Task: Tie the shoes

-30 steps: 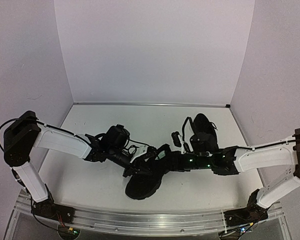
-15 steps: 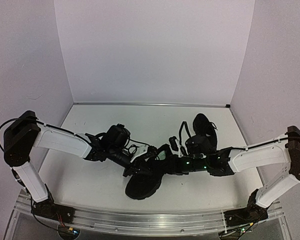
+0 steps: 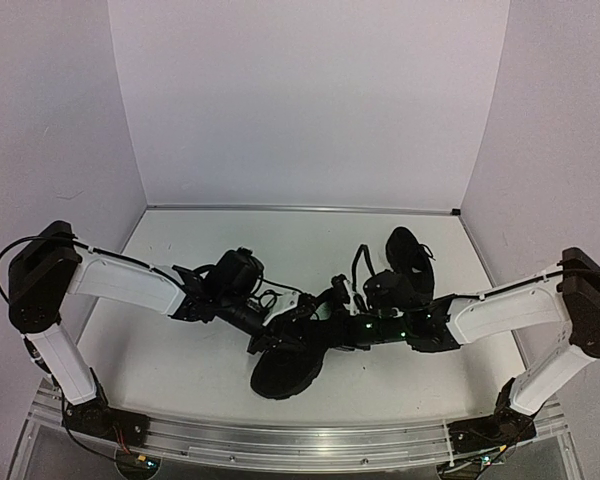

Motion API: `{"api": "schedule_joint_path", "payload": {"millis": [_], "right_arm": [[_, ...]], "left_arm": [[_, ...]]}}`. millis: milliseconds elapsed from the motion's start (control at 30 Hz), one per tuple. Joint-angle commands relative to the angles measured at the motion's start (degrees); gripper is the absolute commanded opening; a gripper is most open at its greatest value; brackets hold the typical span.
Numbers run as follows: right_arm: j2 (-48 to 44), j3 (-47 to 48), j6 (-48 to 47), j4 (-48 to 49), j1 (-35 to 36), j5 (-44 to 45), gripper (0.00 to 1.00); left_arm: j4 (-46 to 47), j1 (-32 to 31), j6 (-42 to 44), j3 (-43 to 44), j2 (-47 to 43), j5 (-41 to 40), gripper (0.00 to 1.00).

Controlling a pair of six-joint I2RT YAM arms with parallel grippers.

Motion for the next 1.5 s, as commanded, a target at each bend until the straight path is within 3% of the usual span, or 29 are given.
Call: {"api": "schedule_joint_path", "payload": {"millis": [0,33,67,100,200,300,467,700,967,1200,1467], "right_arm": [[-7.5,-3.6,2.7,-2.8,0.0,6.2,0.00],[-9.3,-4.6,3.1,-5.2,0.0,8.4,0.00],[-11.1,-5.4,3.5,-7.6,0.0,10.6,0.00],[-13.0,-6.3,4.3,-10.0,0.0,13.7,0.00],[-13.8,-7.1,4.9,-14.0,-0.1,19.1,0.00],[-8.2,-4.6,3.4,-15.2,-0.1,19.9,0.00],[3.5,1.2,0.8,-15.0,-0.4,18.9,0.00],[9.4,6.9,-3.9,-13.1,-3.4,18.2,0.00],[14.6,12.9,-8.2,-12.1,-8.1,12.6,0.00],[12.0,11.8,-8.6,-12.1,-9.2,10.7,0.00],[18.0,17.3,-10.7,-11.9,-9.6,6.0,0.00]], "left_arm": [[0.7,1.6,-5.7,0.4,-3.4,-4.9,0.24],[1.3,3.2,-7.7,-0.4,-4.7,-5.2,0.30],[2.0,4.2,-10.1,-1.3,-6.5,-5.9,0.44],[2.3,4.8,-11.1,-2.3,-7.9,-7.7,0.51],[2.1,5.4,-13.5,-3.5,-11.2,-13.9,0.56],[0.9,6.6,-17.3,-3.9,-12.4,-19.6,0.58],[-1.5,8.6,-25.1,-6.1,-15.5,-28.0,0.59],[-3.2,9.1,-30.5,-9.7,-20.0,-35.8,0.59],[-9.9,9.0,-30.0,-11.0,-20.2,-32.0,0.49],[-19.6,5.7,-23.7,-8.3,-16.3,-29.8,0.45],[-18.5,4.5,-20.6,-5.6,-7.5,-22.9,0.42]]}}
